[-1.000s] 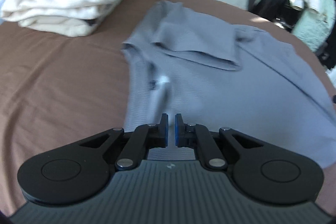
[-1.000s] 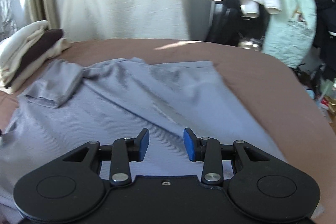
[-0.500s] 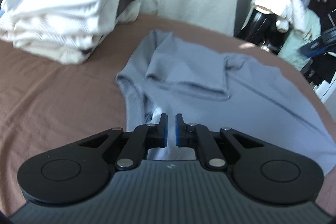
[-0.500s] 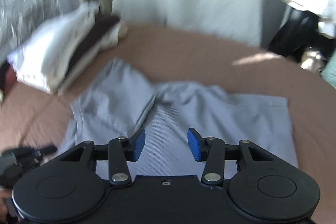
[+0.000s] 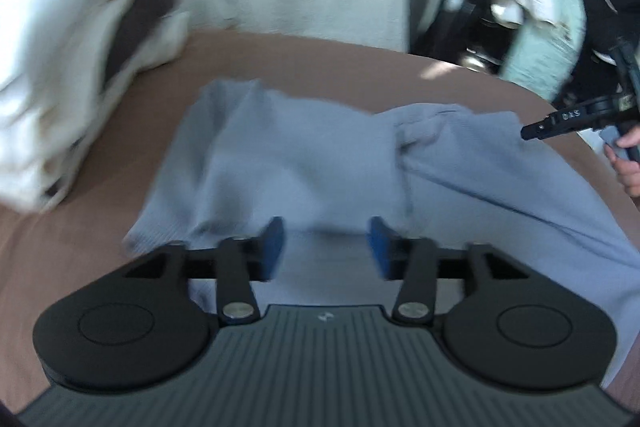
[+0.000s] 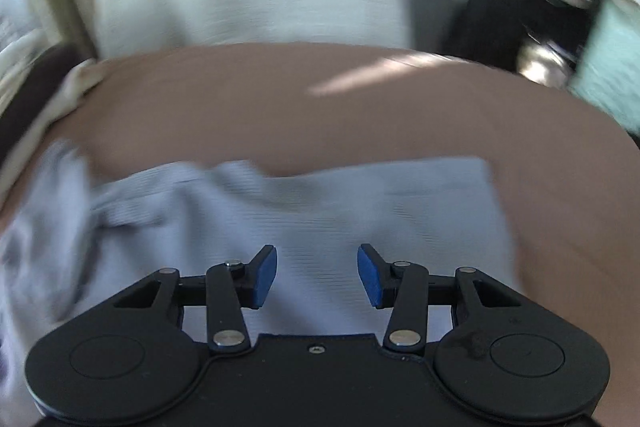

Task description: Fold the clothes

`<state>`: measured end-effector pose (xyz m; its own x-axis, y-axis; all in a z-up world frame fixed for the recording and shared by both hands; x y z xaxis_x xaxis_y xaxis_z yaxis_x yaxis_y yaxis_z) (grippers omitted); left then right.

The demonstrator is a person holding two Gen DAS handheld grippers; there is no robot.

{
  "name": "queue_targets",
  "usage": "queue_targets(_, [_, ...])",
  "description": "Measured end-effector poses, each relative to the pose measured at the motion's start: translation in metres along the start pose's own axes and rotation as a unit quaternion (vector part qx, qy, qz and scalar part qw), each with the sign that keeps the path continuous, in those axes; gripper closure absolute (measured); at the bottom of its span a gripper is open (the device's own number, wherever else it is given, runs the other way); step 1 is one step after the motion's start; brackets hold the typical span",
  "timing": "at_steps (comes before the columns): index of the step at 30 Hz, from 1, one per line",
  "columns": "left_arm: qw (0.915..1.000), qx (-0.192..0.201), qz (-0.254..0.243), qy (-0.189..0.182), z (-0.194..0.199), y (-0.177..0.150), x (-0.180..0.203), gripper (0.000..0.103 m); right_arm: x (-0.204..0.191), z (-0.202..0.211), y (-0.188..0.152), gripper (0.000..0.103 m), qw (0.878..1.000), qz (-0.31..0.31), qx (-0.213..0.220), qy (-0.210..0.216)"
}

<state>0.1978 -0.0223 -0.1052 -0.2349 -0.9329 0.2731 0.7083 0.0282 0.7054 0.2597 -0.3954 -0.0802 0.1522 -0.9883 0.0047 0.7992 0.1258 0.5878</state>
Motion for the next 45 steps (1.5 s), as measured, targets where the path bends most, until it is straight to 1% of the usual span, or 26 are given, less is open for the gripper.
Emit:
queue_targets(2, [0.9983,-0.012,-0.055,-0.008,-0.020,-0.001,0.018,0.034,0.030,0.000,-0.008,0.052,1.000,-0.022,0.002,-0.010])
queue_targets(4, [0.9943,-0.029,-0.103,-0.010,-0.041,-0.004,0.033,0.018,0.049,0.002,-0.018,0.050,0.999,-0.030,0.003,-0.011])
queue_targets(6, [0.9894,-0.050,-0.136,0.009,-0.066,-0.008,0.042,0.017,0.064,0.002,-0.025,0.044,0.999,-0.038,0.004,-0.009])
queue_targets(8, [0.9849,-0.058,-0.151,0.062,-0.089,-0.006,0.038,0.019,0.077,-0.005,-0.028,0.044,0.998,-0.055,0.003,-0.009])
queue_targets(9, [0.9855,-0.056,-0.144,0.070,-0.096,-0.002,0.033,0.041,0.083,-0.008,-0.029,0.043,0.998,-0.064,0.003,-0.009])
queue_targets(10, [0.9871,-0.058,-0.132,0.070,-0.099,0.008,0.027,0.087,0.089,-0.012,-0.031,0.043,0.997,-0.073,0.003,-0.009])
queue_targets(11, [0.9885,-0.061,-0.120,0.069,-0.102,0.020,0.022,0.096,0.095,-0.016,-0.031,0.043,0.997,-0.081,0.001,-0.009])
queue_targets(12, [0.9898,-0.065,-0.107,0.067,-0.104,0.031,0.016,0.097,0.101,-0.022,-0.031,0.043,0.996,-0.089,-0.002,-0.011])
queue_targets(13, [0.9888,-0.048,-0.119,0.077,-0.104,0.048,0.016,0.097,0.105,-0.027,-0.032,0.043,0.995,-0.097,-0.008,-0.013])
queue_targets(16, [0.9783,0.027,-0.171,0.114,-0.099,0.104,0.024,0.097,0.106,-0.028,-0.033,0.043,0.996,-0.085,-0.017,-0.007])
queue_targets(17, [0.9762,0.057,-0.174,0.116,-0.098,0.127,0.028,0.097,0.106,-0.029,-0.031,0.043,0.997,-0.069,-0.017,-0.015])
queue_targets(18, [0.9788,0.080,-0.155,0.107,-0.100,0.148,0.029,0.097,0.107,-0.030,-0.029,0.042,0.998,-0.059,-0.018,-0.021])
queue_targets(20, [0.9834,0.122,-0.105,0.082,-0.107,0.189,0.027,0.095,0.111,-0.034,-0.025,0.042,0.998,-0.059,-0.018,-0.027])
queue_targets(21, [0.9864,0.128,-0.074,0.071,-0.113,0.204,0.025,0.089,0.112,-0.036,-0.022,0.042,0.997,-0.068,-0.016,-0.023])
queue_targets(22, [0.9882,0.121,-0.061,0.073,-0.120,0.209,0.022,0.069,0.114,-0.038,-0.020,0.041,0.997,-0.074,-0.013,-0.021])
queue_targets(24, [0.9903,0.099,-0.046,0.086,-0.133,0.215,0.019,0.047,0.113,-0.042,-0.018,0.037,0.997,-0.077,-0.006,-0.020])
queue_targets(25, [0.9896,0.100,-0.052,0.089,-0.135,0.211,0.018,0.042,0.113,-0.045,-0.018,0.036,0.997,-0.077,-0.005,-0.020])
queue_targets(27, [0.9886,0.098,-0.075,0.086,-0.133,0.193,0.014,0.036,0.112,-0.053,-0.018,0.035,0.997,-0.076,-0.006,-0.021])
queue_targets(31, [0.9854,0.067,-0.110,0.112,-0.133,0.154,-0.007,0.035,0.111,-0.072,-0.016,0.033,0.996,-0.080,-0.005,-0.025])
queue_targets(33, [0.9866,0.045,-0.103,0.119,-0.135,0.138,-0.025,0.035,0.109,-0.077,-0.012,0.022,0.997,-0.071,0.006,-0.037])
queue_targets(34, [0.9872,0.042,-0.098,0.119,-0.137,0.133,-0.036,0.035,0.105,-0.074,-0.008,0.022,0.997,-0.054,0.017,-0.051])
queue_targets(35, [0.9886,0.034,-0.084,0.120,-0.140,0.131,-0.046,0.035,0.101,-0.071,-0.005,0.023,0.997,-0.037,0.028,-0.065])
queue_targets(37, [0.9908,0.014,-0.054,0.124,-0.143,0.127,-0.062,0.035,0.093,-0.065,0.002,0.060,0.994,-0.003,0.050,-0.094])
queue_targets(38, [0.9912,0.006,-0.043,0.126,-0.143,0.125,-0.067,0.036,0.089,-0.062,0.006,0.095,0.992,0.014,0.061,-0.108])
queue_targets(42, [0.9889,0.006,-0.043,0.142,-0.135,0.124,-0.073,0.037,0.072,-0.049,0.021,0.095,0.978,0.082,0.104,-0.163])
queue_targets(45, [0.9867,0.023,-0.054,0.151,-0.126,0.126,-0.071,0.036,0.086,-0.015,0.046,0.095,0.953,0.102,0.153,-0.239])
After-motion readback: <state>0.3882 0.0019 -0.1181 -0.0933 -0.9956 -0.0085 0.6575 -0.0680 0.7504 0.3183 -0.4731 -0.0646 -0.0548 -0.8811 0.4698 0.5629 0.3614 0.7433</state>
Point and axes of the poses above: each gripper's, at about its wrist camera, not at the fingertips, and z roughly against the way its jaws point, x to its right, y to its top, the point moved 4 cm from there along -z, roughly the way its jaws point, and after that the axes turned 8 degrees about z, right-handed, at the moved point
